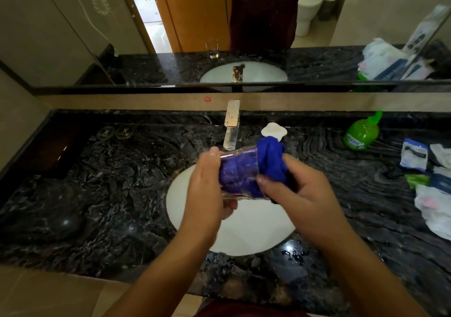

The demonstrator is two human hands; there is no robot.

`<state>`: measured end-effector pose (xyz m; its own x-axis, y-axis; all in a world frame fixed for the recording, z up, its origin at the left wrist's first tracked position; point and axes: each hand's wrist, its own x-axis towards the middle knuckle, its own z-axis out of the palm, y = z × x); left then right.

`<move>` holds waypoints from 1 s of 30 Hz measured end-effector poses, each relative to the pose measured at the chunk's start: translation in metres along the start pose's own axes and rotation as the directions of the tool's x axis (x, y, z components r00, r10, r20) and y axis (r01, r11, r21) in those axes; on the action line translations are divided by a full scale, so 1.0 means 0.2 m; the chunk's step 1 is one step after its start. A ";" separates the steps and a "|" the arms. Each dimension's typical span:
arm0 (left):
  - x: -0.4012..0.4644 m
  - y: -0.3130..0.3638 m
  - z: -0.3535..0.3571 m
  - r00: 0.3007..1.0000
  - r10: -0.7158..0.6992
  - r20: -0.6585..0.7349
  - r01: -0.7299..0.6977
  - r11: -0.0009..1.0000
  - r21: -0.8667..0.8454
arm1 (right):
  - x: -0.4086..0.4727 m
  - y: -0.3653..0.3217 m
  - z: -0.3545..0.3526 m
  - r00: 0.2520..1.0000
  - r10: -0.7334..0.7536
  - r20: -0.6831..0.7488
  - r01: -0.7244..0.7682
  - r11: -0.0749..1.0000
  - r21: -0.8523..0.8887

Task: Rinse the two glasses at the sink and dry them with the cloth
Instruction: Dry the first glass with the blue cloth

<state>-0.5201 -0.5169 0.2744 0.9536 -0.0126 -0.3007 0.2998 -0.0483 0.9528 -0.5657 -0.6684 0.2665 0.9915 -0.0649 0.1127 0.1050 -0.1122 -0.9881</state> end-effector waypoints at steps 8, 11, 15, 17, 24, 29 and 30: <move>0.00 -0.01 0.01 0.966 -0.249 0.074 0.260 0.939 -0.224 | 0.00 -0.03 -0.11 0.984 0.033 0.173 -0.070 0.975 0.212; 0.00 -0.04 0.02 0.955 -0.279 0.105 0.297 0.922 -0.250 | 0.01 0.01 -0.12 0.982 0.099 0.162 -0.133 0.968 0.214; -0.01 -0.05 0.03 0.938 -0.301 0.173 0.341 0.891 -0.300 | 0.03 0.04 -0.17 0.984 0.172 -0.051 -0.136 0.900 0.414; -0.01 -0.05 0.04 0.922 -0.327 0.207 0.381 0.860 -0.338 | 0.03 0.05 -0.20 0.965 0.204 -0.168 -0.075 0.822 0.564; -0.04 -0.08 0.09 0.937 -0.311 0.157 0.344 0.896 -0.282 | 0.01 0.05 -0.12 0.996 0.048 -0.069 -0.049 0.999 -0.011; -0.03 -0.02 0.06 0.974 -0.226 0.032 0.227 0.947 -0.225 | -0.03 0.04 -0.10 0.996 -0.089 0.026 0.086 0.791 -0.606; -0.03 -0.02 0.05 0.979 -0.201 0.020 0.200 0.957 -0.210 | -0.03 0.03 -0.10 0.996 -0.072 0.054 0.090 0.772 -0.629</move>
<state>-0.5280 -0.5276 0.2732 0.8733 -0.0229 -0.4866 0.4836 0.1609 0.8604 -0.5728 -0.6876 0.2616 0.9840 -0.0028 0.1781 0.1223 -0.7164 -0.6869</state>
